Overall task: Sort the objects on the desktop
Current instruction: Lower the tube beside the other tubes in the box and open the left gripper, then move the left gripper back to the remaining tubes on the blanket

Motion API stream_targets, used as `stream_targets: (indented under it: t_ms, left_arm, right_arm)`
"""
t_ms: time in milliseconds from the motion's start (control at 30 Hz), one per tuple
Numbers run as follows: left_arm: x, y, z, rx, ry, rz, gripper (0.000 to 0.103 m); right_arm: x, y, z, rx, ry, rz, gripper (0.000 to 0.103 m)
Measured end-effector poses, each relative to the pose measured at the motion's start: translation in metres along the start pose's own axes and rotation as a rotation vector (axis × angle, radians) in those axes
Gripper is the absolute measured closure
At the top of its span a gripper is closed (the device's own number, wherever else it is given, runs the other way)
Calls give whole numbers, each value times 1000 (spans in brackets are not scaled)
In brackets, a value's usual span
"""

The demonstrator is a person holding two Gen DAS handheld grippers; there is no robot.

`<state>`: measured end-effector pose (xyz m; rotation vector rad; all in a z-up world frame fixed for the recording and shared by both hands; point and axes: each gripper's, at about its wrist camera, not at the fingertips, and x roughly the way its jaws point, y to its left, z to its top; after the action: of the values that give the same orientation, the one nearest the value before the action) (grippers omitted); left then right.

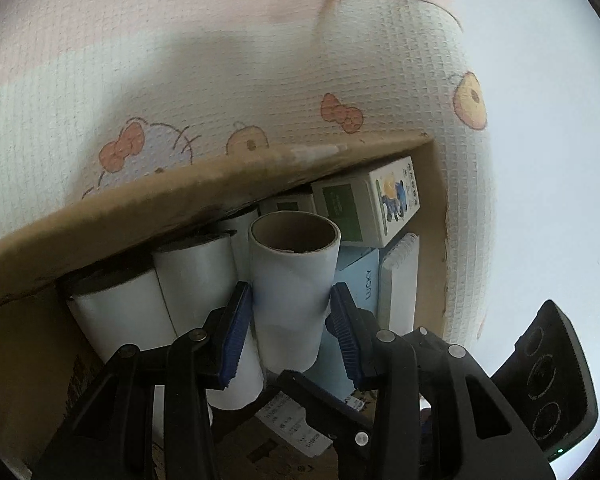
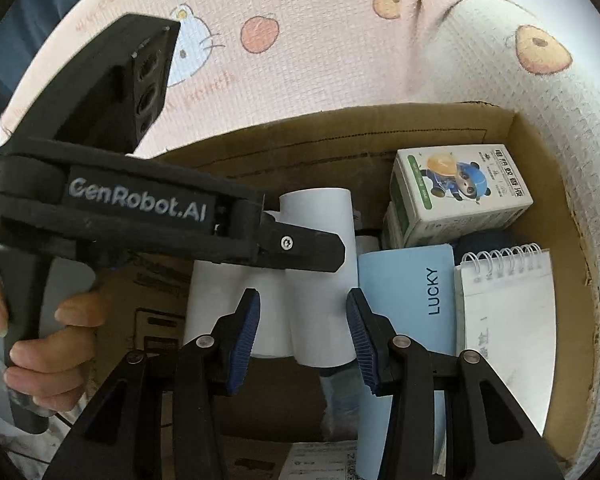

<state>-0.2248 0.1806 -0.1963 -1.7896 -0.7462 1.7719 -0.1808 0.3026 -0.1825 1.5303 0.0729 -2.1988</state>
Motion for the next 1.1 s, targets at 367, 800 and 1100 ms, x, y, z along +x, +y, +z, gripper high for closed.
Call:
stream_targets:
  t_ms: [367, 800, 1100]
  left_arm:
    - [-17, -8, -5, 105, -20, 69, 57]
    - [-37, -22, -21, 282, -86, 302, 85]
    - [-70, -23, -45, 355, -170, 223, 88]
  right_arm:
    - [8, -12, -14, 51, 59, 1, 64]
    - [-18, 7, -27, 31, 40, -31, 63]
    - [-24, 35, -42, -1, 91, -64, 63]
